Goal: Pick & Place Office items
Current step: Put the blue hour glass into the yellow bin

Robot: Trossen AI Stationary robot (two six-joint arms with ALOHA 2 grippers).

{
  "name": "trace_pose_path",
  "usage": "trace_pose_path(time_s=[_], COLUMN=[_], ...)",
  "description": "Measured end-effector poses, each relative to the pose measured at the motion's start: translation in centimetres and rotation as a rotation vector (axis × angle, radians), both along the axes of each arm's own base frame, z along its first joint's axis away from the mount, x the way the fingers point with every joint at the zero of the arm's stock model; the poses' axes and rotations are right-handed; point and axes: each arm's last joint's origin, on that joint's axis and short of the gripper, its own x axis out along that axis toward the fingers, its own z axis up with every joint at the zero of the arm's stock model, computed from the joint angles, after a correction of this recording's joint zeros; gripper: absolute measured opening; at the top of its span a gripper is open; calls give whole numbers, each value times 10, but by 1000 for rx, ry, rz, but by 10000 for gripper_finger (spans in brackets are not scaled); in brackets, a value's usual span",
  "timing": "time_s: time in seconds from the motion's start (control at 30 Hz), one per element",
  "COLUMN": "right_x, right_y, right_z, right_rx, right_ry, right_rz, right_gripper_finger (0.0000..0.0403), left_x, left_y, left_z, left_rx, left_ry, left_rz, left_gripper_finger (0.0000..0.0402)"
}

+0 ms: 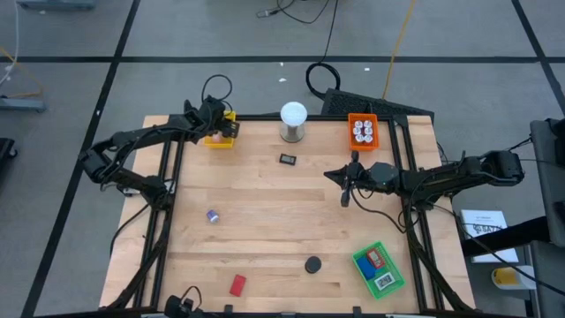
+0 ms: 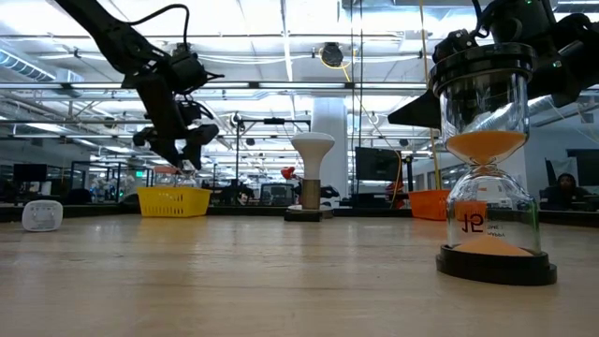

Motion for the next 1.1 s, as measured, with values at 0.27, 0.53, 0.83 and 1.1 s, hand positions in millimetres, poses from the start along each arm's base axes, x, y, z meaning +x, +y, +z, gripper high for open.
trace_pose_path(time_s=[0.27,0.53,0.83,1.1], right_x=[0,0,0,0], right_y=[0,0,0,0], right_z=[0,0,0,0], right_rx=[0,0,0,0], right_ry=[0,0,0,-1], right_rz=[0,0,0,0], right_gripper_finger=[0,0,0,0], left_x=[0,3,4,1], left_y=[0,-3,-4,-9], left_z=[0,0,1,12], left_rx=[-1,0,6,44], left_ry=[0,5,20,4], left_rz=[-13,-31,-52,-75], left_gripper_finger=[218,267,288,254])
